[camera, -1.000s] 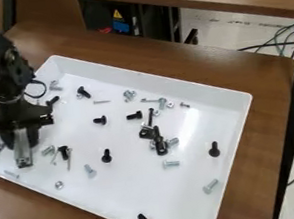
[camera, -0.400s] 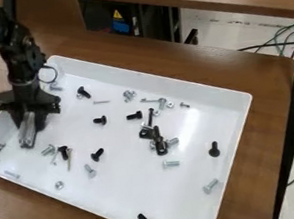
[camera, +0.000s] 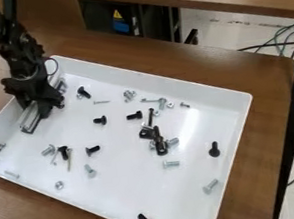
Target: Sweep into pile
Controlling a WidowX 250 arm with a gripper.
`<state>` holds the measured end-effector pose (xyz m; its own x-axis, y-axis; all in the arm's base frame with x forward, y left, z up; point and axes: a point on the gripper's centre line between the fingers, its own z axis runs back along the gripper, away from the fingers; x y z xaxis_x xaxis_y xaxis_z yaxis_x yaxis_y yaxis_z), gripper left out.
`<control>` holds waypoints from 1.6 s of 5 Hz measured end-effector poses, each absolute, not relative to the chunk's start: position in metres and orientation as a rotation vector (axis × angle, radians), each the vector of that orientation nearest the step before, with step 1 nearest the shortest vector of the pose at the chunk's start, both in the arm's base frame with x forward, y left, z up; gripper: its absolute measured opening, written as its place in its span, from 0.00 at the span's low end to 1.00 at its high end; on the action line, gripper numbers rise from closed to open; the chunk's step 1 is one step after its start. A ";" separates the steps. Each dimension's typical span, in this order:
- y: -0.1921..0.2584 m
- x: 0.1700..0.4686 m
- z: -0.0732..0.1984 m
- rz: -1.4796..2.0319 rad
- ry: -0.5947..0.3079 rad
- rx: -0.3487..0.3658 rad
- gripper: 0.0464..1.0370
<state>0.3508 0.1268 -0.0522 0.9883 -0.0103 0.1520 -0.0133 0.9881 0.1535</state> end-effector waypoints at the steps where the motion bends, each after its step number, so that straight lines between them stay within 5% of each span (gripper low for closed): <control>1: 0.081 0.363 -0.053 -0.108 -0.193 0.092 0.32; 6: -0.122 0.331 -0.049 -0.356 -0.196 -0.012 0.32; 8: -0.101 0.315 -0.028 -0.248 -0.219 0.036 0.32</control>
<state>0.3154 -0.1006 -0.0277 0.9456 -0.2477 0.2111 0.2399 0.9688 0.0619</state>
